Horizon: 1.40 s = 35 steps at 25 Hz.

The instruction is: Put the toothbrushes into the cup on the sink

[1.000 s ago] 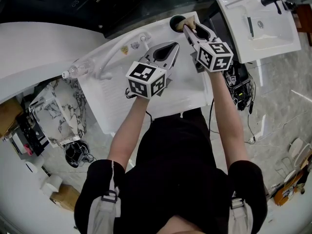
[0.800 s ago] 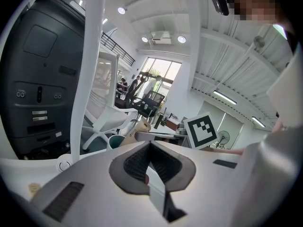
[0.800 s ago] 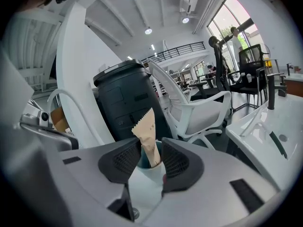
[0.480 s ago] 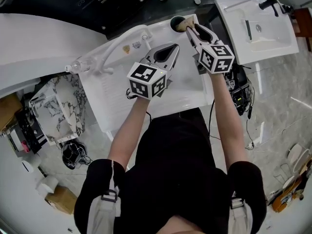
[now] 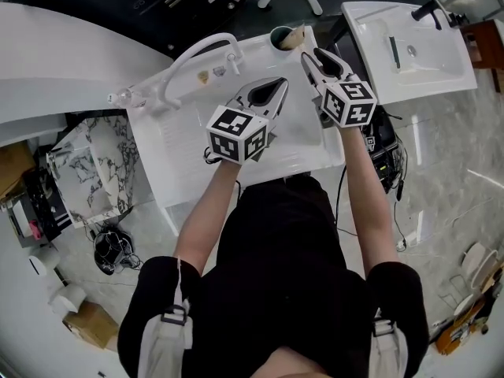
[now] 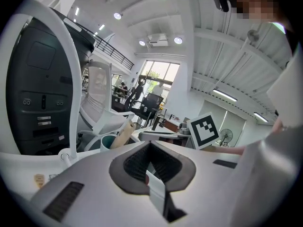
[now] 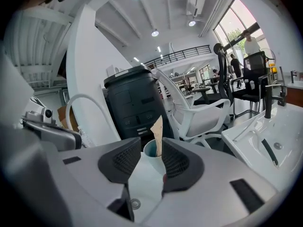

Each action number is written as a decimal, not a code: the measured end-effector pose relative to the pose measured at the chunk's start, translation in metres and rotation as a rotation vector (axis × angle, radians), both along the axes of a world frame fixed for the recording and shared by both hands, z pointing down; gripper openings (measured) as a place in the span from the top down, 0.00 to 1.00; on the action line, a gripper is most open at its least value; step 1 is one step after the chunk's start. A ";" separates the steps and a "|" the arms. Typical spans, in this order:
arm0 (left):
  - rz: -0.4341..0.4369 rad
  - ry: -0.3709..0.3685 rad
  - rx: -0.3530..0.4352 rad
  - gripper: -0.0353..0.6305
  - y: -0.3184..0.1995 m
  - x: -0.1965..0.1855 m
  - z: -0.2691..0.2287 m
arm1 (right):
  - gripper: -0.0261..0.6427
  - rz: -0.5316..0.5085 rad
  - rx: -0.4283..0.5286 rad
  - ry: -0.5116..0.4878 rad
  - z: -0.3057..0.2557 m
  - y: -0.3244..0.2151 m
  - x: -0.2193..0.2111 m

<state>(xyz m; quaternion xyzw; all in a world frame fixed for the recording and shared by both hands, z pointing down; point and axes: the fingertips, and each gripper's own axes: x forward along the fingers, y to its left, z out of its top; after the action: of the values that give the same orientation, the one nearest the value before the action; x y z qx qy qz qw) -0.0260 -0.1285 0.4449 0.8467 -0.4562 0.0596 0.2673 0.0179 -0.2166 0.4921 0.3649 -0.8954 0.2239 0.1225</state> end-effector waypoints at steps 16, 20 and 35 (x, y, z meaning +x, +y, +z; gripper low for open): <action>-0.056 -0.013 0.061 0.93 0.034 0.018 -0.028 | 0.73 -0.075 0.102 -0.014 -0.047 0.062 0.033; -0.051 -0.028 0.100 0.93 0.040 0.022 -0.043 | 0.73 -0.085 0.124 -0.041 -0.066 0.075 0.040; -0.018 -0.021 0.189 0.93 0.049 0.057 -0.081 | 0.73 -0.040 0.227 -0.086 -0.127 0.119 0.078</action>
<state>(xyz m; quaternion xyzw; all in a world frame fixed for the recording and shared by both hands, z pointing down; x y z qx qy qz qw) 0.0310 -0.0797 0.3640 0.8634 -0.4700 0.0226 0.1819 0.0961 -0.0976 0.3650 0.3485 -0.9265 0.1340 0.0464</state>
